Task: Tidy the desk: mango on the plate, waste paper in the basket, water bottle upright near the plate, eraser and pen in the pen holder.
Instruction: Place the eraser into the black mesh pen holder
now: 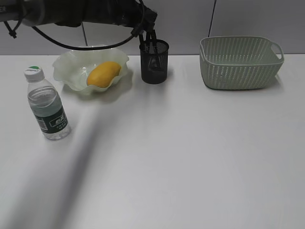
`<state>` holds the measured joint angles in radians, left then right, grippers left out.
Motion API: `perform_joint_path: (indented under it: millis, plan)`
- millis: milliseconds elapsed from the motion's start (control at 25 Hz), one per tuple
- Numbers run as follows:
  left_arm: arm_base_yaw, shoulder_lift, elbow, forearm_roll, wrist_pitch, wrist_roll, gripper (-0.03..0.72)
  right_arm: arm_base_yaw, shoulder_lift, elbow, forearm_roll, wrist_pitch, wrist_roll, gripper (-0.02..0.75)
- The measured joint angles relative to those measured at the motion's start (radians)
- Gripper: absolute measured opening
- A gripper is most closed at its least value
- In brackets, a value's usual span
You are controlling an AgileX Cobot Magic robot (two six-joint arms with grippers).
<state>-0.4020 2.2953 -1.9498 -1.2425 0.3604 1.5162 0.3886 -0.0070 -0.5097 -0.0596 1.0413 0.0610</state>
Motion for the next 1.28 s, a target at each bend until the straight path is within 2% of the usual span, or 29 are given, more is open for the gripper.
perform_joint_path:
  millis: [200, 440, 520, 600, 800, 1280]
  plan:
    - [0.007, 0.025, 0.0, -0.186, -0.015, 0.055, 0.141, 0.0, 0.0, 0.0, 0.0, 0.0, 0.0, 0.339]
    - [0.016, 0.028, 0.0, -0.341, -0.025, 0.158, 0.141, 0.0, 0.0, 0.0, 0.0, 0.0, 0.0, 0.339]
    - [0.026, 0.035, 0.0, -0.425, 0.002, 0.212, 0.141, 0.0, 0.0, 0.0, 0.0, 0.0, 0.0, 0.339]
    - [0.044, 0.049, -0.001, -0.465, 0.077, 0.259, 0.141, 0.0, 0.0, 0.0, 0.0, 0.0, 0.0, 0.339]
    - [0.085, 0.106, -0.038, -0.483, 0.211, 0.29, 0.141, 0.0, 0.0, 0.0, 0.0, 0.0, 0.0, 0.339]
    - [0.087, 0.115, -0.078, -0.486, 0.219, 0.294, 0.141, 0.0, 0.0, 0.0, 0.0, 0.0, 0.0, 0.339]
